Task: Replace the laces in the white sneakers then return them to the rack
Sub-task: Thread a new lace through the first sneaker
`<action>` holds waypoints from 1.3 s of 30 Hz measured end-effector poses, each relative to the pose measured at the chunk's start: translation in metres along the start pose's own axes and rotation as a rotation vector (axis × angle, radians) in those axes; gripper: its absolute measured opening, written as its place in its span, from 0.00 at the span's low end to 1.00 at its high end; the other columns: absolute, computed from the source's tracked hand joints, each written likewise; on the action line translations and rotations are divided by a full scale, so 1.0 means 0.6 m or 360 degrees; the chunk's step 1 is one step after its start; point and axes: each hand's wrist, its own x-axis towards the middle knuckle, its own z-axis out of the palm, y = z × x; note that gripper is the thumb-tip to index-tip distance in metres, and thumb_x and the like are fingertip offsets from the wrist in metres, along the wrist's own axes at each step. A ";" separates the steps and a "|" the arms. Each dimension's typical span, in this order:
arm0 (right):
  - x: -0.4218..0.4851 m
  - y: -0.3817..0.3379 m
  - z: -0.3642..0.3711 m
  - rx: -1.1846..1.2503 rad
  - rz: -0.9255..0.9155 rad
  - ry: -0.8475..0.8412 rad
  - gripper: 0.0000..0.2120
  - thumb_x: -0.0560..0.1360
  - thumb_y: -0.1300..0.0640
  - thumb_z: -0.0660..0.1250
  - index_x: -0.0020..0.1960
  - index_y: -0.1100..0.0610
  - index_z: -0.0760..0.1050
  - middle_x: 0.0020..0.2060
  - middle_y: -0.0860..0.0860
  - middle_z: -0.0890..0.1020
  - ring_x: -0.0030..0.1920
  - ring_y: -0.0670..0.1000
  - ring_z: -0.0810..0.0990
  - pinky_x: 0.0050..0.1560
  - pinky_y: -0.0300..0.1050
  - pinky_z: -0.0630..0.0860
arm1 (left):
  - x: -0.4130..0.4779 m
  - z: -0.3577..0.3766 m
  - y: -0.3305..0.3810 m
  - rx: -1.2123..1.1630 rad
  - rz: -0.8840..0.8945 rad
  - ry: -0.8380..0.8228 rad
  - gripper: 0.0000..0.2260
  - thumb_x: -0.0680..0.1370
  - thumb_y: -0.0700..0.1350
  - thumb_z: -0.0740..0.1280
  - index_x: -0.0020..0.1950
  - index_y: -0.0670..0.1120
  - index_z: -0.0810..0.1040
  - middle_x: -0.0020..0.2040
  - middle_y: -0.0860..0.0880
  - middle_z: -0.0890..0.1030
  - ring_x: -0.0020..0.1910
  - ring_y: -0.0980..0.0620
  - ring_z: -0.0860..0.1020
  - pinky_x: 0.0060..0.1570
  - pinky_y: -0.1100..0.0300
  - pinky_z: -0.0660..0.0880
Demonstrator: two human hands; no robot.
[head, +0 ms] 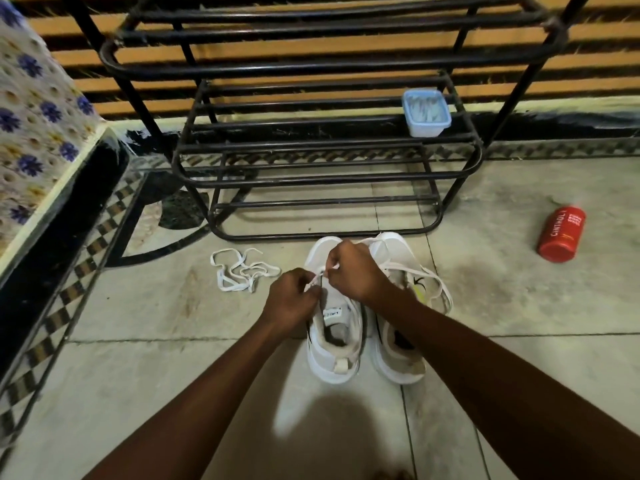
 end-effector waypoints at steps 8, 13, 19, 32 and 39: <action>-0.001 -0.009 0.018 -0.0145 -0.0010 0.0105 0.06 0.72 0.61 0.67 0.45 0.56 0.82 0.49 0.57 0.83 0.58 0.57 0.77 0.61 0.49 0.73 | 0.001 -0.004 -0.006 -0.0332 -0.0043 -0.0123 0.10 0.81 0.35 0.63 0.59 0.39 0.82 0.54 0.42 0.85 0.52 0.46 0.82 0.60 0.48 0.77; 0.000 -0.013 0.023 -0.0042 0.0113 0.0217 0.05 0.70 0.62 0.66 0.43 0.58 0.80 0.49 0.58 0.83 0.57 0.59 0.78 0.60 0.48 0.74 | -0.003 -0.003 -0.003 -0.0618 -0.0186 -0.0161 0.12 0.80 0.29 0.61 0.59 0.35 0.80 0.48 0.40 0.82 0.47 0.46 0.79 0.50 0.55 0.76; 0.000 -0.010 0.030 -0.0091 0.0147 0.0132 0.07 0.74 0.59 0.64 0.49 0.56 0.79 0.51 0.59 0.80 0.57 0.63 0.79 0.56 0.52 0.78 | -0.003 -0.007 -0.008 -0.0680 -0.0173 -0.0216 0.11 0.80 0.30 0.63 0.59 0.35 0.80 0.48 0.39 0.83 0.48 0.45 0.80 0.53 0.51 0.76; 0.002 -0.010 0.035 -0.0089 0.0182 0.0132 0.06 0.74 0.58 0.66 0.50 0.50 0.75 0.54 0.57 0.77 0.57 0.62 0.78 0.55 0.52 0.76 | 0.007 0.002 -0.012 -0.0553 -0.0146 -0.0200 0.16 0.80 0.35 0.68 0.68 0.42 0.76 0.59 0.37 0.80 0.52 0.48 0.78 0.62 0.47 0.76; 0.001 -0.003 0.040 0.0182 0.0216 0.0368 0.10 0.68 0.63 0.72 0.43 0.50 0.76 0.43 0.49 0.82 0.49 0.55 0.81 0.50 0.50 0.79 | 0.005 -0.005 -0.001 -0.0758 -0.0249 -0.0242 0.16 0.77 0.26 0.67 0.65 0.31 0.75 0.50 0.39 0.76 0.41 0.49 0.76 0.39 0.64 0.75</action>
